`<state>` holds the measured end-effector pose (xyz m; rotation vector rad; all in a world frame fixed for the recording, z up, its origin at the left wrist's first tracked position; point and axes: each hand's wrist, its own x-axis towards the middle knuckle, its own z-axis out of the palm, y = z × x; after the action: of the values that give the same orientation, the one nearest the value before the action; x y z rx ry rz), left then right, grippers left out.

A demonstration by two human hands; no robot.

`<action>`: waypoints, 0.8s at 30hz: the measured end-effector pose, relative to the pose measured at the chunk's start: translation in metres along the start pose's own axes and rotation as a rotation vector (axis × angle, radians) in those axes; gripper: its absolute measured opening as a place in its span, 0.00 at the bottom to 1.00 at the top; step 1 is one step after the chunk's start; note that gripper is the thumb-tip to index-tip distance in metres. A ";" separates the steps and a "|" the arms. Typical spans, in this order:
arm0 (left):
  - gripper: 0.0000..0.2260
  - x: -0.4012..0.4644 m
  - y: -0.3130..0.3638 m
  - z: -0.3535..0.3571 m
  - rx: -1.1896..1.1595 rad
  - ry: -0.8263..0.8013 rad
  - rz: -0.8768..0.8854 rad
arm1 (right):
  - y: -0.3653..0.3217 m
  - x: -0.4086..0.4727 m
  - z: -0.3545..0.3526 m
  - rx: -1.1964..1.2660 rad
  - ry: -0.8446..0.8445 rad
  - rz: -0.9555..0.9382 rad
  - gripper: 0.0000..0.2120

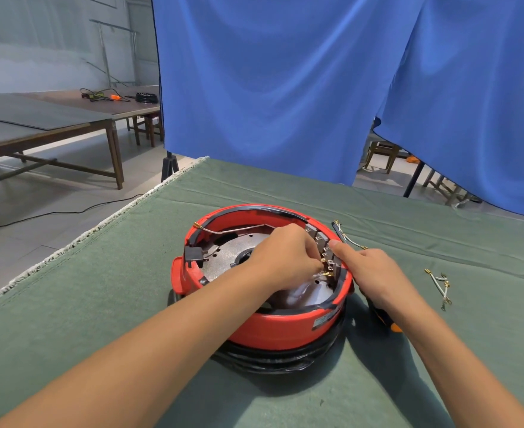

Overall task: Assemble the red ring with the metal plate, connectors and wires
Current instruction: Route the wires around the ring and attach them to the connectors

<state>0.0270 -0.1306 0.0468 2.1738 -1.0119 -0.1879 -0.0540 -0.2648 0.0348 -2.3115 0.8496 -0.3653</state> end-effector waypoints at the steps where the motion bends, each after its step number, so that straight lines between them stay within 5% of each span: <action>1: 0.04 -0.001 0.000 -0.001 0.008 0.030 -0.010 | 0.000 0.000 0.000 -0.004 -0.004 0.002 0.34; 11: 0.06 0.000 0.002 0.001 0.281 0.092 -0.015 | 0.003 0.002 0.003 0.014 0.018 0.001 0.35; 24: 0.02 0.008 0.000 0.003 -0.003 -0.001 -0.125 | 0.005 0.003 0.003 0.002 -0.001 -0.019 0.30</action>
<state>0.0314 -0.1382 0.0463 2.2358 -0.8762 -0.2486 -0.0530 -0.2682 0.0291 -2.3191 0.8264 -0.3734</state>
